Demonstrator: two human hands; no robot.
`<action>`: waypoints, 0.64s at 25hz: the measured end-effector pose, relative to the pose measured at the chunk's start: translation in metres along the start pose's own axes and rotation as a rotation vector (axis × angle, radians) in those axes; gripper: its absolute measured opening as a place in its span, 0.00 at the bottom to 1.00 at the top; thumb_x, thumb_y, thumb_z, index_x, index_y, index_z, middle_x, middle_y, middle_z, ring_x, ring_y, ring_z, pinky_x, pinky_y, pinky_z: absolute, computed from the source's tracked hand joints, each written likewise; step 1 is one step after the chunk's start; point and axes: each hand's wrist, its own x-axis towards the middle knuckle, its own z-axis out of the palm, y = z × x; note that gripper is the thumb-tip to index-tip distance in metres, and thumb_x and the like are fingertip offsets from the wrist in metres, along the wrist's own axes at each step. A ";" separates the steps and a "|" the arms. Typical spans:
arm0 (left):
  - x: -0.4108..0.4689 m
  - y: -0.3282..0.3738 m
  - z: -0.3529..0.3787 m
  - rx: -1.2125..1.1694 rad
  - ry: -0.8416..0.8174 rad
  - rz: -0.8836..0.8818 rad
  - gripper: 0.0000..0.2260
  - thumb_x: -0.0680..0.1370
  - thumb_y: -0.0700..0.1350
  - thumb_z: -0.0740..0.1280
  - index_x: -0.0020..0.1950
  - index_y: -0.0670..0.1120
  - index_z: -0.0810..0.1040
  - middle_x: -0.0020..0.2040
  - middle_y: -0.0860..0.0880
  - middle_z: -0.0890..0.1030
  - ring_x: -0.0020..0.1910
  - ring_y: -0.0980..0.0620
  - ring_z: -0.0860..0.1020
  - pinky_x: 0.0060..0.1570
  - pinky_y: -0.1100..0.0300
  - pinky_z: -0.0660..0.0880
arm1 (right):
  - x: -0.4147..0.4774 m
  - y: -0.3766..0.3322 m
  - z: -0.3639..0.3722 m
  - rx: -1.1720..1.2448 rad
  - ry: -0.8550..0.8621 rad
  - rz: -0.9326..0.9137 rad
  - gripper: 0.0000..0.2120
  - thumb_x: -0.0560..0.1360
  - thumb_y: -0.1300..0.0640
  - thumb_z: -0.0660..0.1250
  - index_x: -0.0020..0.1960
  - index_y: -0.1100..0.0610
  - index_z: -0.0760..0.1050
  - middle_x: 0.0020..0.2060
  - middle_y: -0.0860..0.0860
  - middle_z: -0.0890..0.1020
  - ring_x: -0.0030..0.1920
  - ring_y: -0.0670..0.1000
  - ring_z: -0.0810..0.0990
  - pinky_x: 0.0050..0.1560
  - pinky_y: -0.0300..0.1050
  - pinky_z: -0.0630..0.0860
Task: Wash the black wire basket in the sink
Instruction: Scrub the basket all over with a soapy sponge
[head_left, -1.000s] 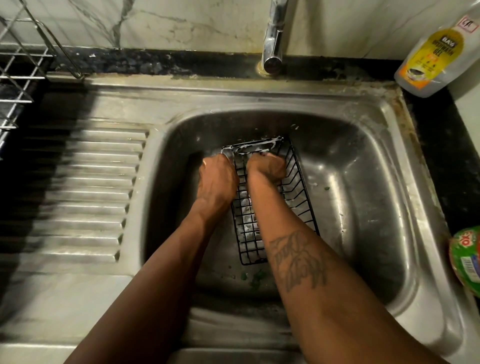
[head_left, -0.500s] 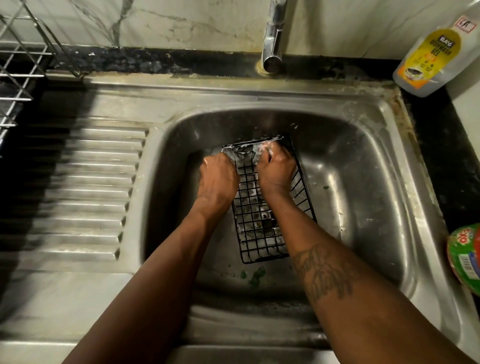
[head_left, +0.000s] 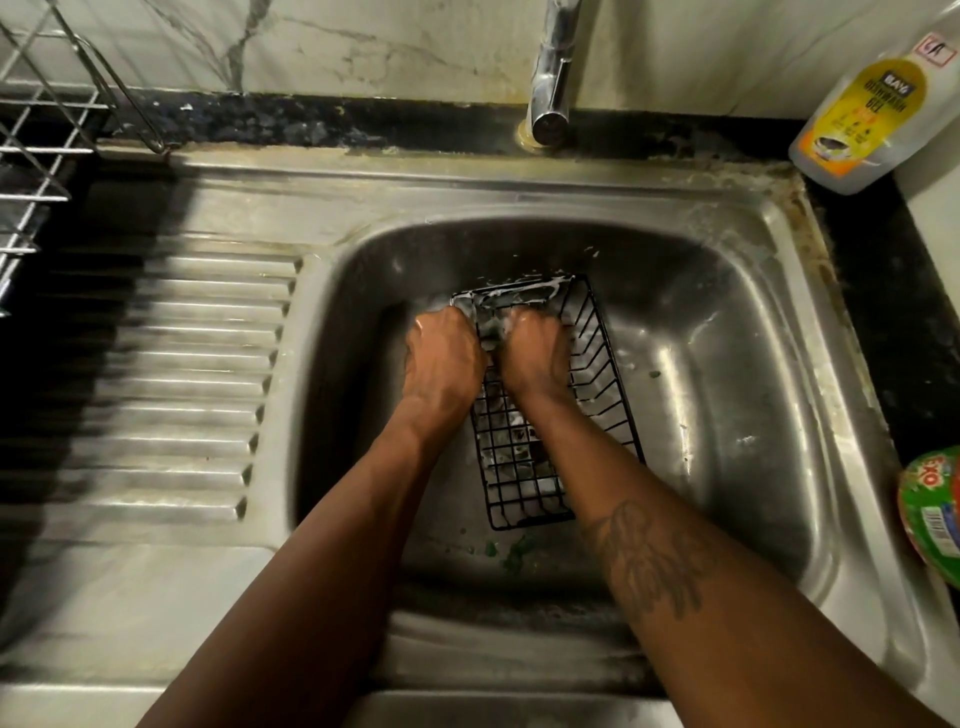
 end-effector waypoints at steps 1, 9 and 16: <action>0.000 0.000 0.000 -0.016 0.004 -0.006 0.11 0.76 0.38 0.63 0.33 0.46 0.74 0.29 0.48 0.76 0.28 0.47 0.77 0.27 0.59 0.71 | 0.004 0.007 -0.006 -0.055 -0.014 0.014 0.06 0.81 0.63 0.65 0.54 0.58 0.79 0.46 0.54 0.84 0.42 0.50 0.80 0.36 0.41 0.70; 0.001 0.003 -0.004 -0.089 -0.044 -0.054 0.10 0.76 0.40 0.63 0.36 0.42 0.79 0.31 0.45 0.80 0.28 0.47 0.79 0.27 0.56 0.76 | -0.011 -0.021 0.001 0.135 -0.181 -0.056 0.07 0.79 0.54 0.67 0.47 0.55 0.82 0.42 0.54 0.85 0.40 0.53 0.81 0.38 0.42 0.72; -0.002 0.004 -0.005 -0.047 -0.043 -0.037 0.13 0.76 0.36 0.62 0.32 0.43 0.77 0.29 0.48 0.78 0.28 0.49 0.79 0.26 0.57 0.78 | 0.009 0.023 -0.036 -0.295 -0.108 -0.120 0.10 0.77 0.69 0.65 0.55 0.60 0.81 0.49 0.59 0.83 0.52 0.59 0.83 0.48 0.50 0.80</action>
